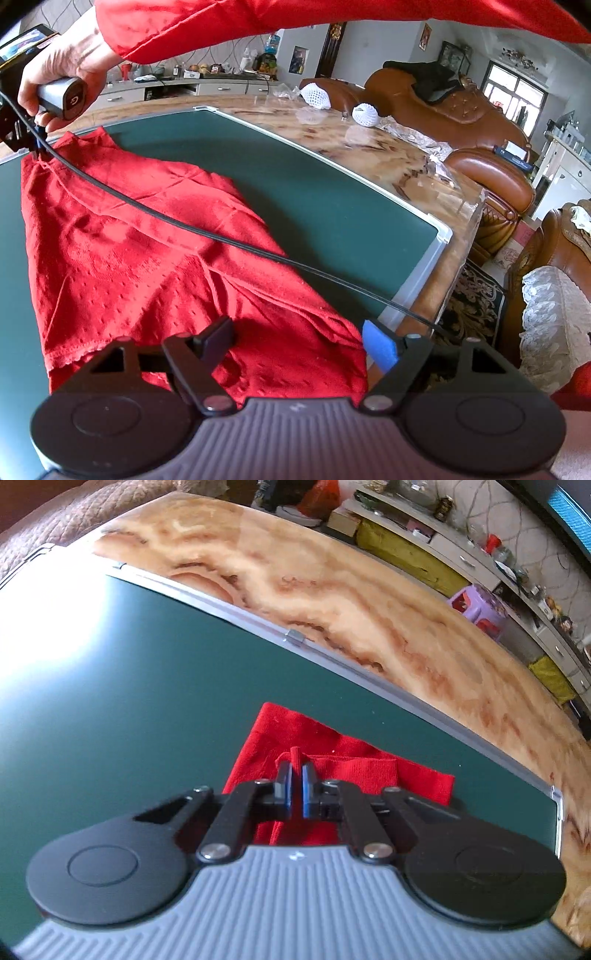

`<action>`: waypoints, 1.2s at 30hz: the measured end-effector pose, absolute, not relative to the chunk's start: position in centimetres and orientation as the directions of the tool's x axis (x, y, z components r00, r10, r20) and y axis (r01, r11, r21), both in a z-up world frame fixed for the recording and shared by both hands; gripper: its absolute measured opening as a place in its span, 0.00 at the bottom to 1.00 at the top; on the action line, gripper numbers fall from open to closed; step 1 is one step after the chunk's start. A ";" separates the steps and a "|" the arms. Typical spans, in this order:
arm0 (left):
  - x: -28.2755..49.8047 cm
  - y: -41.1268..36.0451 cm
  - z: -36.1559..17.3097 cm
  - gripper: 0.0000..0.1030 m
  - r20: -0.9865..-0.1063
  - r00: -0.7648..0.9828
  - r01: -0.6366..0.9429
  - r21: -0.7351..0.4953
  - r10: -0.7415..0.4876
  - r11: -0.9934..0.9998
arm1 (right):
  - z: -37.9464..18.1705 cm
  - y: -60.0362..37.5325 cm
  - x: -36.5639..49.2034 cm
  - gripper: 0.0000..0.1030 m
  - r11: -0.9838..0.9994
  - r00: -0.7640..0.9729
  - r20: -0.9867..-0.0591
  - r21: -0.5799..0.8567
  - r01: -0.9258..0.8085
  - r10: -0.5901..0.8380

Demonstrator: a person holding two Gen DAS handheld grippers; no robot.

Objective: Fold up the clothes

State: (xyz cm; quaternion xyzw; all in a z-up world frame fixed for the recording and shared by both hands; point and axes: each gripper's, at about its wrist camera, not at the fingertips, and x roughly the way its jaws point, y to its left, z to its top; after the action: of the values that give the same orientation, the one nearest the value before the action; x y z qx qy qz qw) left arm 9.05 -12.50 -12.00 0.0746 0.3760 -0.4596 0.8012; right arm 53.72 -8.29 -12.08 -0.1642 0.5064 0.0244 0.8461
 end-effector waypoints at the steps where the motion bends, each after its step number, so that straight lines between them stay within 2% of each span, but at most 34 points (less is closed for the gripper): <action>1: 9.1 -12.5 -12.0 0.80 -0.671 0.294 0.793 -0.227 -0.681 0.566 | -11.8 -8.5 53.6 0.07 0.950 0.497 -0.859 -0.247 -0.193 -0.122; 6: 9.0 -12.5 -12.1 0.80 -0.668 0.292 0.791 -0.233 -0.684 0.565 | -11.1 -10.0 54.0 0.07 0.975 0.479 -0.874 -0.170 -0.146 -0.081; 10: 8.9 -12.6 -12.1 0.80 -0.667 0.295 0.792 -0.231 -0.685 0.566 | -11.7 -9.7 54.1 0.08 0.976 0.471 -0.879 -0.164 -0.142 -0.079; 14: 9.1 -12.5 -12.1 0.81 -0.664 0.287 0.789 -0.244 -0.690 0.563 | -12.2 -9.4 54.1 0.24 0.978 0.463 -0.883 -0.157 -0.138 -0.077; 15: 9.2 -12.5 -12.1 0.81 -0.663 0.283 0.788 -0.252 -0.693 0.562 | -12.3 -9.3 54.2 0.25 0.978 0.461 -0.884 -0.156 -0.137 -0.076; 19: 9.3 -12.5 -12.1 0.81 -0.664 0.278 0.783 -0.262 -0.694 0.564 | -12.7 -8.8 53.9 0.24 0.967 0.474 -0.873 -0.206 -0.148 -0.113; 21: 9.3 -12.6 -12.1 0.81 -0.665 0.281 0.784 -0.257 -0.692 0.565 | -12.7 -8.6 53.8 0.08 0.959 0.481 -0.866 -0.238 -0.152 -0.138; 25: 9.1 -12.7 -12.2 0.82 -0.663 0.285 0.785 -0.253 -0.692 0.566 | -10.9 -9.6 53.3 0.08 0.973 0.515 -0.848 -0.206 -0.104 -0.125; 31: 8.9 -12.9 -12.1 0.83 -0.666 0.288 0.796 -0.233 -0.688 0.559 | -8.0 -11.7 54.0 0.08 0.998 0.542 -0.839 -0.064 0.002 -0.055; 36: 8.6 -12.6 -12.1 0.83 -0.667 0.287 0.796 -0.234 -0.688 0.558 | -9.5 -11.1 55.7 0.08 0.998 0.544 -0.836 -0.054 0.043 -0.069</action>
State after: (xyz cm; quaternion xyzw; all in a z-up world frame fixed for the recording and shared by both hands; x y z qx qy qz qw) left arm 8.57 -12.63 -12.07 0.0719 0.3755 -0.4645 0.7988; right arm 55.71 -11.11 -9.54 -0.0137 0.4765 -0.0317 0.8785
